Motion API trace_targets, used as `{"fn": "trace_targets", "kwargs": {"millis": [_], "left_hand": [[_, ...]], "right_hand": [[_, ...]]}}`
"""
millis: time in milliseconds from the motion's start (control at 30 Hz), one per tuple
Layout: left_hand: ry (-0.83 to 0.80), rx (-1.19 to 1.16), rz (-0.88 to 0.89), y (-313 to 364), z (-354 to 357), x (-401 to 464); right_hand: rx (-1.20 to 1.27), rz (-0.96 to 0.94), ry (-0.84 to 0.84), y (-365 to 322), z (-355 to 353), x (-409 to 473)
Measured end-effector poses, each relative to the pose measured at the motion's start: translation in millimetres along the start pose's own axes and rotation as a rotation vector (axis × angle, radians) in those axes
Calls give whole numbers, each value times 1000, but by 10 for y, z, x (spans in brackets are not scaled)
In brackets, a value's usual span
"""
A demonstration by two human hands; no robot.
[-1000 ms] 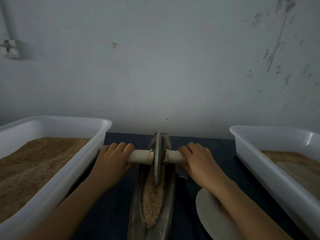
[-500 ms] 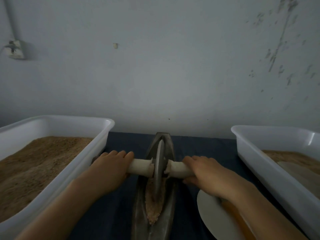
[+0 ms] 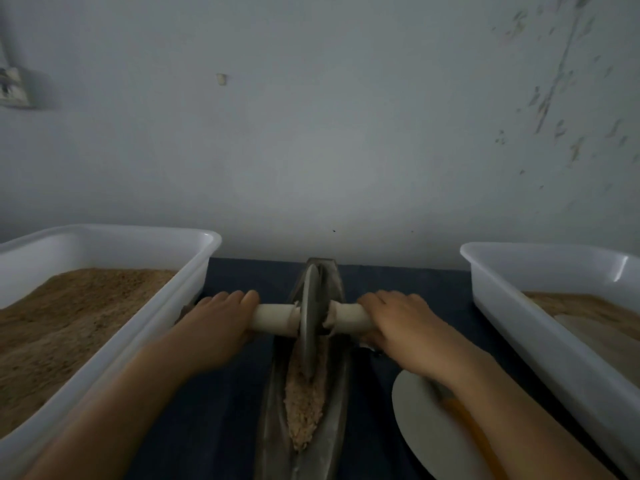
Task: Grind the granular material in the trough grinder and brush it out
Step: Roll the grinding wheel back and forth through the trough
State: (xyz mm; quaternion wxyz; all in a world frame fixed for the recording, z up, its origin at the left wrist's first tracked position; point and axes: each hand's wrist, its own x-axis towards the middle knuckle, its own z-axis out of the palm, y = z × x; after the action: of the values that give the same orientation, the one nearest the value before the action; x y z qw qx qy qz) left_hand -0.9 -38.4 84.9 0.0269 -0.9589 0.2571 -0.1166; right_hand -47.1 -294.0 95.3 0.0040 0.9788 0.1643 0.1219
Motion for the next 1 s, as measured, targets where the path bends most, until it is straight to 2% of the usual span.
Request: {"fn": "trace_targets", "kwargs": {"millis": [133,233,300,500,767,900,1000], "left_hand": [[153,8,-58,-4,123,99],[280,75,-80,76,159,175],[295,81,-79,113,136,192],[118,77,-16,60,31,34],[-217,44,105,104,-350,-225],[-330,-32,116,91,-421,-248],[-247,-61,87,77,-300,-180]], "right_hand": [[-32,22,176,131,249,176],[-7,66,225,197,371,214],[-13,85,217,196,402,206],[-73,58,76,64,246,72],[112,-4,-367,-161,-336,-308],[124,-15,-370,-177,-353,-315],[90,15,-251,-129,-203,-206]]}}
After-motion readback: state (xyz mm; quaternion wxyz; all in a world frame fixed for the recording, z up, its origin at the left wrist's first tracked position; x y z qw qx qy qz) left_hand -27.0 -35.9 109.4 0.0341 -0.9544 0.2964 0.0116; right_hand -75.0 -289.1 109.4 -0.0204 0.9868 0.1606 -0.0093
